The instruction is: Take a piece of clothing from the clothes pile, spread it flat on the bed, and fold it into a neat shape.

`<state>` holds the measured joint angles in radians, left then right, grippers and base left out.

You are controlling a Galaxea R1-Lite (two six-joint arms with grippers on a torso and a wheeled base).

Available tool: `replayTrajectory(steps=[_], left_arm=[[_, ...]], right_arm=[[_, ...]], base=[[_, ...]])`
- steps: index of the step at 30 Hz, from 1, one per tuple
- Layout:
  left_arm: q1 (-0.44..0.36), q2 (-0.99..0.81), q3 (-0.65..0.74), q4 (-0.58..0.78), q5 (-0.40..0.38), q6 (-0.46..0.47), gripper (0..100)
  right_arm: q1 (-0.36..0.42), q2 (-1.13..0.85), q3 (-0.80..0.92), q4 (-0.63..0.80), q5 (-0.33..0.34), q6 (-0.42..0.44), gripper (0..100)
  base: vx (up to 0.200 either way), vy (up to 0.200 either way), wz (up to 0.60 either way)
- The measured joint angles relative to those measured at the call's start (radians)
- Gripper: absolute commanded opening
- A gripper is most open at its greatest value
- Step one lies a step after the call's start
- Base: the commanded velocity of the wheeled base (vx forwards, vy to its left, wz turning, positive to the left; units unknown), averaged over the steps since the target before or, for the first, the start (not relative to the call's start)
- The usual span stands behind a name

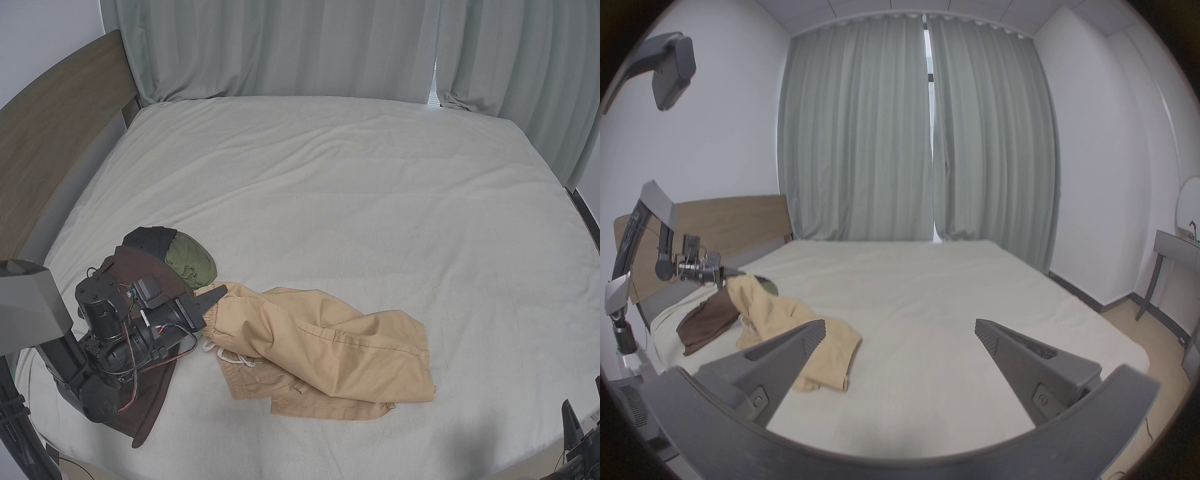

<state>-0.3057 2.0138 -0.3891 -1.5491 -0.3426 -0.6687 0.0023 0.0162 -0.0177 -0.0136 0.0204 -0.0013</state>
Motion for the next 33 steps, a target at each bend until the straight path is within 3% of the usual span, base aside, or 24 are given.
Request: replayTrajectory(steps=[6, 9, 16, 22, 33], left_arm=[[0.000, 0.000, -0.001, 0.000, 0.000, 0.000, 0], [-0.001, -0.001, -0.001, 0.000, 0.001, 0.000, 0], [-0.002, -0.003, -0.001, -0.001, 0.001, 0.000, 0], [-0.004, -0.006, -0.002, -0.001, 0.001, 0.000, 0], [-0.004, -0.009, -0.001, -0.001, 0.001, 0.001, 0]], right_arm=[[0.002, 0.017, -0.023, -0.194, 0.000, -0.003, 100], [0.023, 0.070, -0.043, -0.213, 0.004, 0.016, 100], [0.153, 0.279, -0.127, -0.213, 0.044, 0.208, 100], [0.226, 0.498, -0.228, -0.234, 0.116, 0.287, 100], [0.263, 0.912, -0.384, -0.378, 0.303, 0.282, 100]], base=[[0.000, 0.000, 0.00], [0.000, 0.000, 0.00], [0.000, 0.000, 0.00], [0.000, 0.000, 0.00], [0.000, 0.000, 0.00]])
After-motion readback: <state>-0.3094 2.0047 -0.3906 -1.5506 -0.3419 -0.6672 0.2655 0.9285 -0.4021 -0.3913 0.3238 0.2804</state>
